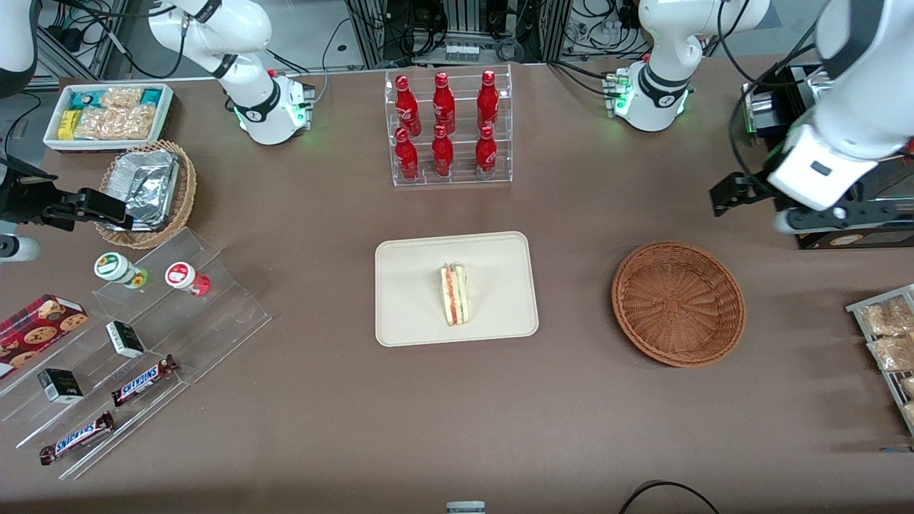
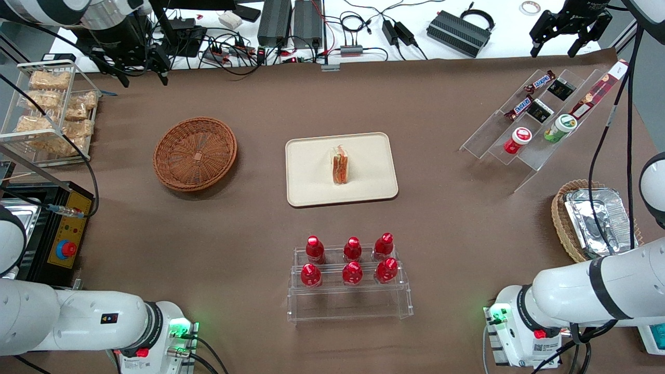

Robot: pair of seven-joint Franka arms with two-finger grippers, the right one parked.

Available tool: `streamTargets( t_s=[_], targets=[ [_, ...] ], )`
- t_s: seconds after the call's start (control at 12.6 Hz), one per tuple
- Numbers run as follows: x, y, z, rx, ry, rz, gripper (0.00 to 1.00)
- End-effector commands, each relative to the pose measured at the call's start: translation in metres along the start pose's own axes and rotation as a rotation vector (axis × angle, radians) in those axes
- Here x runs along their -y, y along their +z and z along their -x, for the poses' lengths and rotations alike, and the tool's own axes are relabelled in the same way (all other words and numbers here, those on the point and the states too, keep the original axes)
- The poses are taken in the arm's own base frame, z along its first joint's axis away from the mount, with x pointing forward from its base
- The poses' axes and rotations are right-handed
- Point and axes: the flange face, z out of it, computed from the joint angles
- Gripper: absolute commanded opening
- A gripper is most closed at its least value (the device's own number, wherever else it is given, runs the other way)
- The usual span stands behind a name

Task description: Place sandwich from basket to tray

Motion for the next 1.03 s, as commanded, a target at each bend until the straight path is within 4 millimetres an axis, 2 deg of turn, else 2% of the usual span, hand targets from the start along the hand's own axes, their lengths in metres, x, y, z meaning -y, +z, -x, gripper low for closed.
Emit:
streamTargets(
  t_s=[0.0,0.24,0.48,0.55,0.79,0.95],
  targets=[
    [0.012,-0.005,-0.002,-0.005,0.018,0.016,1.0],
    [0.021,-0.009,-0.015,-0.012,0.005,0.023,1.0],
    [0.017,-0.006,-0.025,-0.011,0.016,0.01,1.0],
    [0.017,-0.01,-0.028,-0.017,0.013,0.01,1.0],
    [0.018,-0.015,-0.027,-0.021,0.013,0.007,1.0],
    [0.029,-0.018,-0.027,-0.025,-0.007,0.009,1.0]
  ],
)
